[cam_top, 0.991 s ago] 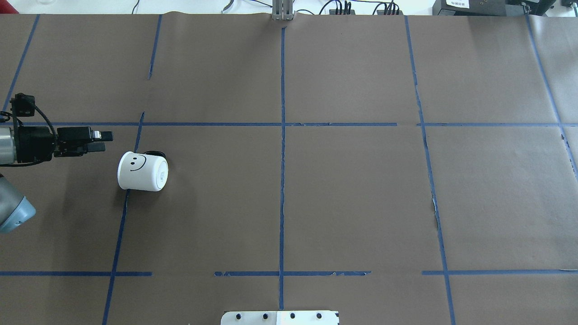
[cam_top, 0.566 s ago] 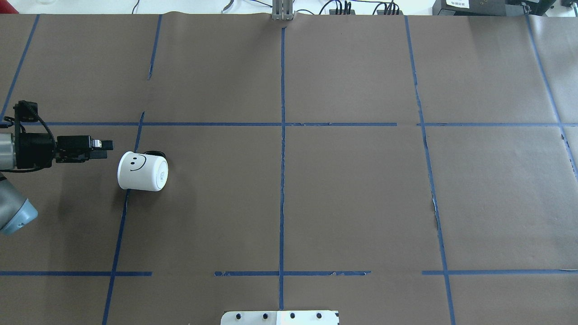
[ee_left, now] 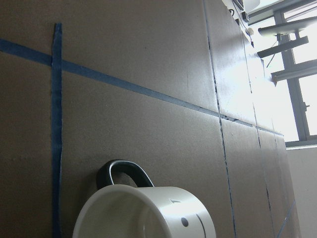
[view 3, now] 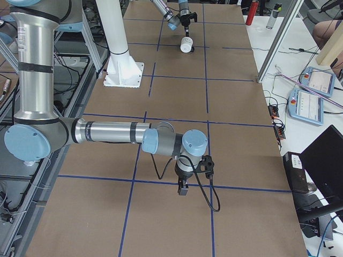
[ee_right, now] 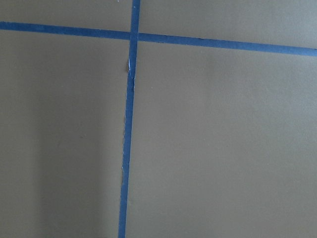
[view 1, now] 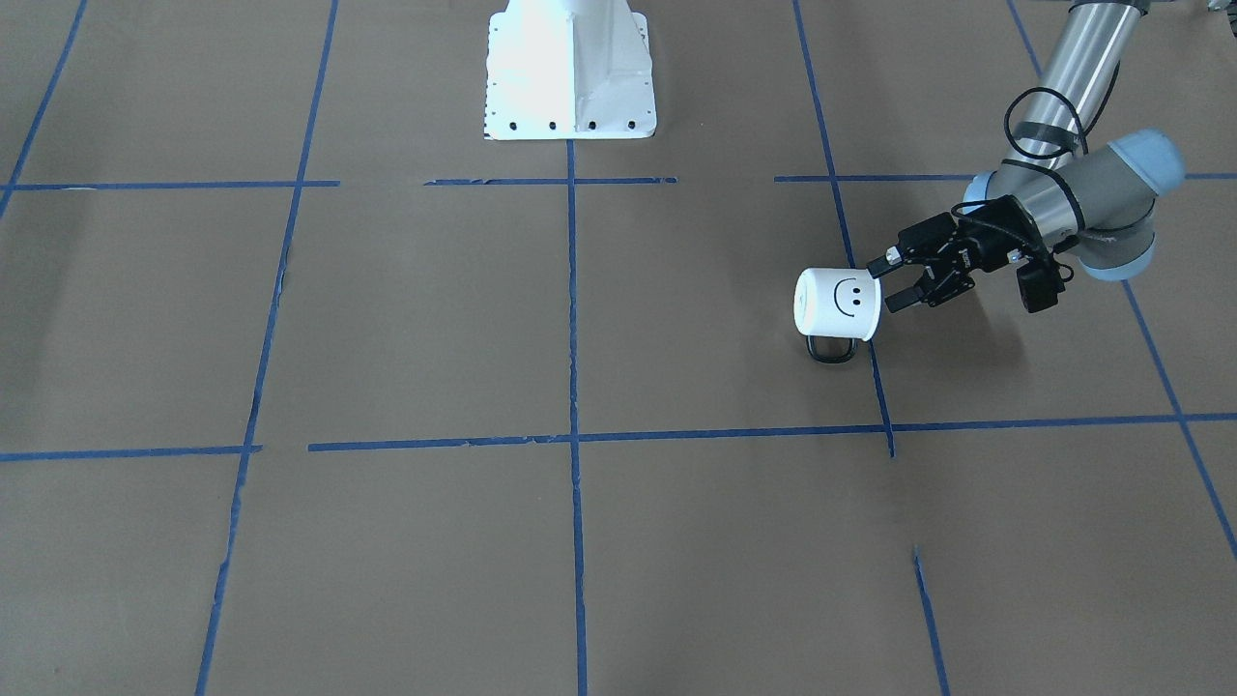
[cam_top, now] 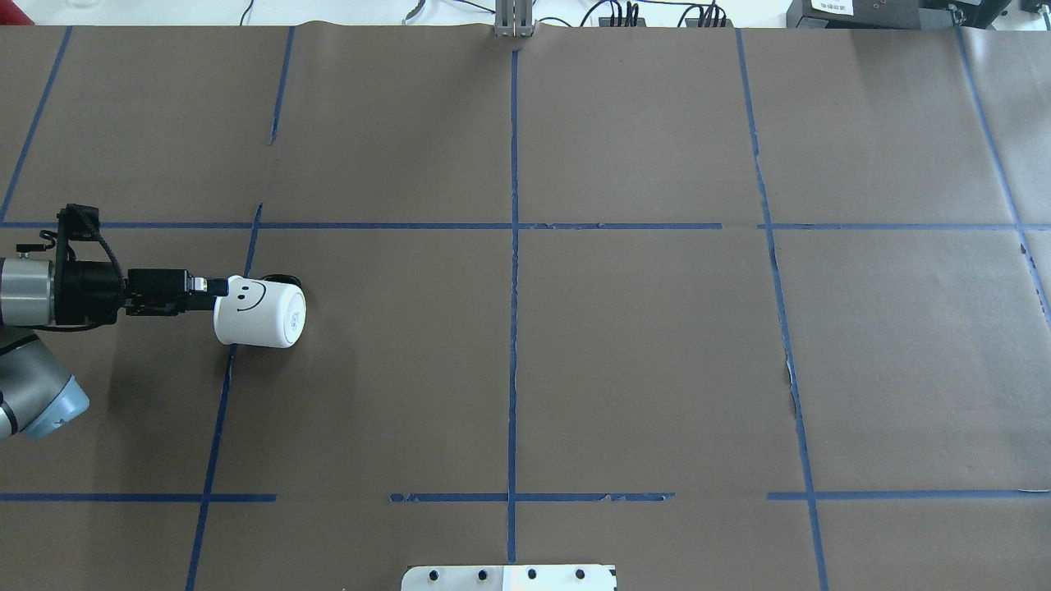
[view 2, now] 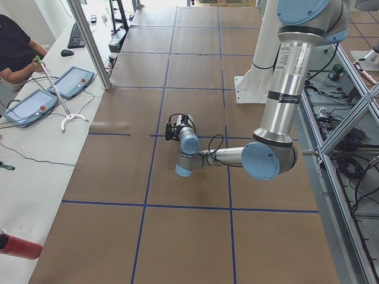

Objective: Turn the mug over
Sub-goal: 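Insert the left gripper into the mug rim and close on it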

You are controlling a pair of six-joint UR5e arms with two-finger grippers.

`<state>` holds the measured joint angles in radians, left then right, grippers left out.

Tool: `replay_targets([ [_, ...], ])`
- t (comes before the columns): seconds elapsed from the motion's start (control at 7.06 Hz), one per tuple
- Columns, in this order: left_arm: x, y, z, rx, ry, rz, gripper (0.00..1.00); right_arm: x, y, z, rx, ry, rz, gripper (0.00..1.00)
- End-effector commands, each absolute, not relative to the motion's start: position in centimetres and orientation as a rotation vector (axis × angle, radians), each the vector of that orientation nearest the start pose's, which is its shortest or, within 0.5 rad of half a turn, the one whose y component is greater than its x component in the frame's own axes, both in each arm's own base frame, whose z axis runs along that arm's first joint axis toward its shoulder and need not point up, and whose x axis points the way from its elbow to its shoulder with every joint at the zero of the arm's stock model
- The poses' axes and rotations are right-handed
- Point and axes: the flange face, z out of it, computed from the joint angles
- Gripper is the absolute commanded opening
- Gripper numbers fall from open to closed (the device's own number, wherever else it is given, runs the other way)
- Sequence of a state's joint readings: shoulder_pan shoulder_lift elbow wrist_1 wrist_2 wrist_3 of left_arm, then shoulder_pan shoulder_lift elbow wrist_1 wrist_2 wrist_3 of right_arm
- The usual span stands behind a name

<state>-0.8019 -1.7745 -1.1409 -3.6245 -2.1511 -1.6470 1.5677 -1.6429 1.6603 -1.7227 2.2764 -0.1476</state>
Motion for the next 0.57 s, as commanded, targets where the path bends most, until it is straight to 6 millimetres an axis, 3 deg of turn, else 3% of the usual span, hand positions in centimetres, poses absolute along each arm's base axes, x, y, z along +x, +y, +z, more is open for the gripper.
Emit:
replay_targets([
  [0.0,32.0,-43.3,54.5,0.231,1.774,-0.091,0.99,6.7,-45.0,66.8,-0.078,-0.712,-0.096,1.00],
  [0.28,33.4,-43.6,54.0,0.223,1.780,-0.079,0.93,6.7,-45.0,66.8,-0.078,-0.712,-0.096,1.00],
  [0.42,34.0,-43.3,54.0,0.215,1.782,-0.073,0.77,6.7,-45.0,66.8,-0.078,-0.712,-0.096,1.00],
])
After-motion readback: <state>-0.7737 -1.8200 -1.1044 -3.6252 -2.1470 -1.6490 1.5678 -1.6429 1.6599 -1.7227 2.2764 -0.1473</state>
